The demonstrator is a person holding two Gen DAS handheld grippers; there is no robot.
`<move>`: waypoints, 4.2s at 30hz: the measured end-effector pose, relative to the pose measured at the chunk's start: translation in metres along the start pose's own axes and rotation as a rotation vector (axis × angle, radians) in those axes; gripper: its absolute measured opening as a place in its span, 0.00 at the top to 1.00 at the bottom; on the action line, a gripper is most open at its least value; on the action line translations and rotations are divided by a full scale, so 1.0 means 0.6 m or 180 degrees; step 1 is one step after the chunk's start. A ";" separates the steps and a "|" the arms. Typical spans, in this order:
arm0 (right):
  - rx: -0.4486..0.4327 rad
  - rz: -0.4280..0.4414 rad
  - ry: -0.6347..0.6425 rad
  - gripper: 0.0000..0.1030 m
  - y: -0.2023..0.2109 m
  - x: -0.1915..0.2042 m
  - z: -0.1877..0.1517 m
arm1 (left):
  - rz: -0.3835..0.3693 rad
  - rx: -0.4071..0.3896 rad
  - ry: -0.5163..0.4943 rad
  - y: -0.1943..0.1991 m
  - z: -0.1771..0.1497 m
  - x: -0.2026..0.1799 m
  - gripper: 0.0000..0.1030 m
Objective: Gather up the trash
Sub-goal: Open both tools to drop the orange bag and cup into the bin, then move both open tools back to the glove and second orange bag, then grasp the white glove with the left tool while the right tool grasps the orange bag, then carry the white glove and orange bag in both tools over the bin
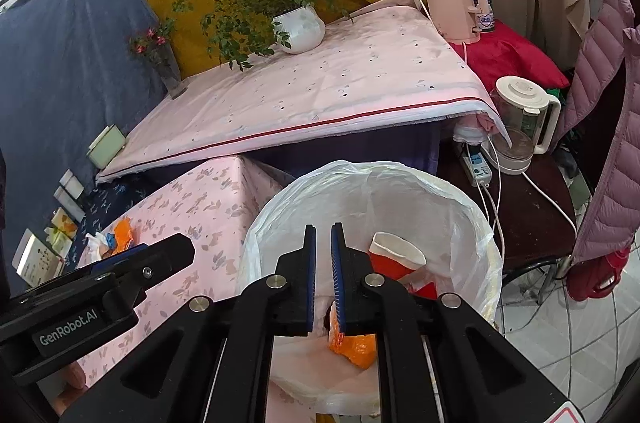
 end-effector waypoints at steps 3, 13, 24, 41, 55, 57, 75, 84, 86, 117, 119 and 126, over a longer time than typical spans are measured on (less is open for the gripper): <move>-0.0003 0.0007 0.0035 0.81 -0.001 0.010 -0.003 | 0.0024 -0.0006 0.0034 0.002 -0.003 0.010 0.51; 0.0034 0.0034 0.0190 0.79 -0.009 0.048 -0.017 | 0.0084 -0.0032 0.0175 0.011 -0.010 0.049 0.51; 0.0082 0.0061 0.0391 0.67 -0.019 0.101 -0.041 | 0.0200 -0.0038 0.0402 0.020 -0.032 0.115 0.51; 0.0289 0.0229 0.0857 0.59 -0.049 0.248 -0.118 | 0.0553 -0.0074 0.0932 0.057 -0.092 0.293 0.51; 0.0602 0.0396 0.1199 0.52 -0.089 0.383 -0.211 | 0.0857 -0.0053 0.1434 0.090 -0.165 0.480 0.50; 0.0644 0.0413 0.1228 0.52 -0.099 0.401 -0.219 | 0.0909 -0.0050 0.1512 0.095 -0.176 0.510 0.45; 0.1065 0.0448 0.1395 0.41 -0.271 0.563 -0.294 | 0.1088 -0.0080 0.1777 0.057 -0.145 0.713 0.15; 0.1184 0.0377 0.1288 0.41 -0.357 0.592 -0.310 | 0.0950 -0.0006 0.1947 -0.020 -0.120 0.763 0.28; 0.1207 0.0384 0.1282 0.41 -0.369 0.594 -0.315 | 0.0899 0.0054 0.1950 -0.036 -0.123 0.767 0.41; 0.0968 0.0522 0.1247 0.90 -0.202 0.466 -0.284 | 0.0638 -0.0013 0.1540 0.036 -0.150 0.529 0.92; 0.0890 0.0545 0.1211 0.90 -0.182 0.456 -0.265 | 0.0630 -0.0062 0.1463 0.049 -0.134 0.505 0.92; 0.0585 0.0554 0.1045 0.90 -0.118 0.409 -0.190 | 0.0583 -0.0180 0.1184 0.078 -0.080 0.418 0.92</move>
Point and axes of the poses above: each gripper's, at about its wrist camera, not at the fingertips, and y roughly against the way its jaws point, x to its left, z to its top, the point moved 10 cm from there along -y, roughly the way its jaws point, and after that the axes turned 12 degrees about -y, right-handed, at the moved point
